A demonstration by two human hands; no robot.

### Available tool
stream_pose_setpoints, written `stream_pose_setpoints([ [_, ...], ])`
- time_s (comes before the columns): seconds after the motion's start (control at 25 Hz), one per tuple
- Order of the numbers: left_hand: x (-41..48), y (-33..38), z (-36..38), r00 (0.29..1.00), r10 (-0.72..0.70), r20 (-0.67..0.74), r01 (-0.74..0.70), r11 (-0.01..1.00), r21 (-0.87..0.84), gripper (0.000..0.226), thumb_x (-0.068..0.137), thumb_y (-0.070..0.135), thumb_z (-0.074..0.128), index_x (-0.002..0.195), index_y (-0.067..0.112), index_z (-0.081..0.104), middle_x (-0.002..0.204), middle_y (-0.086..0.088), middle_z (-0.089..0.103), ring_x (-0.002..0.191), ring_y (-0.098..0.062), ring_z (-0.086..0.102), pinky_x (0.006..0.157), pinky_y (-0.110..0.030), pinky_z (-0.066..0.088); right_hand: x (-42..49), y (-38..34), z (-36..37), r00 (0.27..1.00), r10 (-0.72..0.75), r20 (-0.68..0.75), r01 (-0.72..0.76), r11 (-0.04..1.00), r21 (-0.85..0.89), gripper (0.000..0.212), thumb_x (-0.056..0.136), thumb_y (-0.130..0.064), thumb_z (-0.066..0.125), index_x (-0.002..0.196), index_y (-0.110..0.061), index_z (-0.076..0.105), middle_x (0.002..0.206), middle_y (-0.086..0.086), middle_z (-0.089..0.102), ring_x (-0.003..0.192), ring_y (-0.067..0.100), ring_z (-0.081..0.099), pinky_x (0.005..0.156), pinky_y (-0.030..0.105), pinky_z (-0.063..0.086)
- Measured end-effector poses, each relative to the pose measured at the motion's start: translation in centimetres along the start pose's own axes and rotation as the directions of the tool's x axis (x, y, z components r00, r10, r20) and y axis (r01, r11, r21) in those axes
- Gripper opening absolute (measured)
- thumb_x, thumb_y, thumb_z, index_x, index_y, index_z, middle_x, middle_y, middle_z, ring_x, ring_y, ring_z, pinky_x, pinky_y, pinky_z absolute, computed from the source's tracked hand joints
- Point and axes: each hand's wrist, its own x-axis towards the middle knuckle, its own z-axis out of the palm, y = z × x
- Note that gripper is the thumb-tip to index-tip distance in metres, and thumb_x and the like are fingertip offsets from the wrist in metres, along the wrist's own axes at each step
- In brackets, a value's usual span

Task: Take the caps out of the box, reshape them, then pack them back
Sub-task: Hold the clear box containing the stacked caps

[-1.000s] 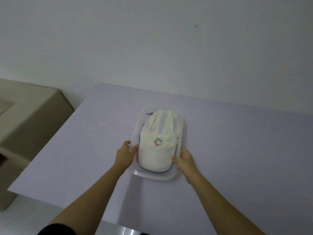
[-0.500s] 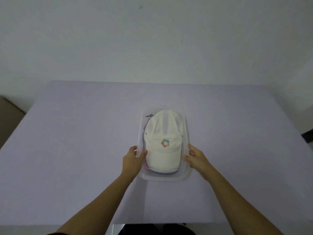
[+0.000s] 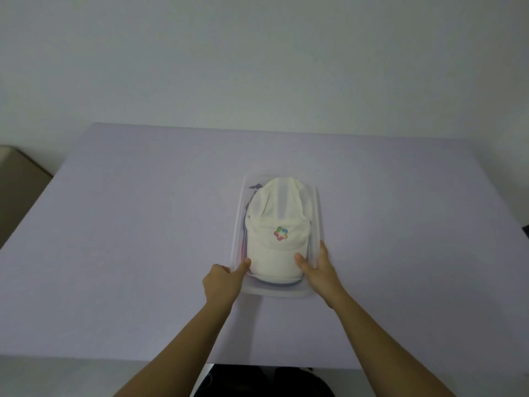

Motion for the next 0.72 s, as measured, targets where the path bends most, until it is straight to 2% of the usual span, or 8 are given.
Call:
stream_pose_setpoints([
  [0.08,-0.1,0.6,-0.3,1.0,-0.004,0.011,0.003,0.999,0.033,0.06,0.082,0.048,0.065,0.051,0.013,0.027,0.049,0.001,0.028,0.045,-0.011,0.027,0.047,-0.022,0.024,-0.1,-0.1,0.0,1.0,0.009,0.005,-0.009,1.0,-0.004,0.087,0.086,-0.044,0.06,0.151,-0.022,0.006,0.155,0.003,0.026,0.139,0.025,0.031,0.111,0.037,0.029],
  [0.24,-0.6,0.6,-0.4,1.0,-0.019,0.015,0.018,0.999,0.037,0.058,0.084,0.047,0.062,0.052,0.012,0.03,0.05,0.0,0.031,0.046,-0.01,0.03,0.046,-0.021,0.026,-0.1,-0.3,0.0,1.0,0.008,0.025,-0.008,1.0,0.003,0.087,0.087,-0.043,0.059,0.15,-0.022,0.004,0.156,0.002,0.023,0.141,0.025,0.027,0.11,0.036,0.027],
  [0.4,-0.9,0.6,-0.6,1.0,0.007,0.002,-0.007,1.0,0.027,0.052,0.085,0.049,0.06,0.06,0.013,0.033,0.055,0.0,0.034,0.049,-0.01,0.033,0.048,-0.02,0.028,-0.2,-0.3,-0.1,1.0,0.0,0.026,-0.001,1.0,0.025,0.088,0.085,-0.046,0.06,0.151,-0.023,0.006,0.156,-0.001,0.023,0.141,0.023,0.027,0.113,0.038,0.027],
  [0.48,-0.7,0.9,-1.0,0.999,-0.004,0.035,0.003,0.999,0.039,0.047,0.085,0.049,0.061,0.07,0.01,0.04,0.061,0.0,0.038,0.053,-0.009,0.035,0.048,-0.021,0.029,-0.3,-0.5,-0.4,0.999,0.001,0.044,-0.002,1.0,0.028,0.091,0.081,-0.051,0.062,0.15,-0.026,0.009,0.155,-0.003,0.026,0.139,0.022,0.031,0.114,0.041,0.029],
  [0.6,-0.9,1.3,-1.3,0.993,-0.061,0.098,0.065,0.997,-0.039,0.045,0.085,0.044,0.063,0.097,0.005,0.045,0.08,-0.003,0.043,0.062,-0.009,0.038,0.05,-0.02,0.032,-0.6,-0.5,-0.6,0.999,-0.007,0.049,0.007,1.0,0.015,0.093,0.077,-0.056,0.064,0.15,-0.028,0.013,0.15,-0.007,0.033,0.135,0.019,0.036,0.112,0.041,0.032],
  [0.72,-1.7,1.1,-1.2,0.996,-0.032,0.078,0.045,0.982,-0.184,0.039,0.083,0.036,0.067,0.092,0.008,0.042,0.083,-0.006,0.044,0.066,-0.012,0.04,0.055,-0.02,0.035,-0.8,-0.6,-0.7,0.999,0.006,0.042,-0.008,0.999,0.046,0.108,0.056,-0.077,0.064,0.146,-0.035,0.02,0.146,-0.007,0.04,0.13,0.018,0.043,0.109,0.045,0.037],
])
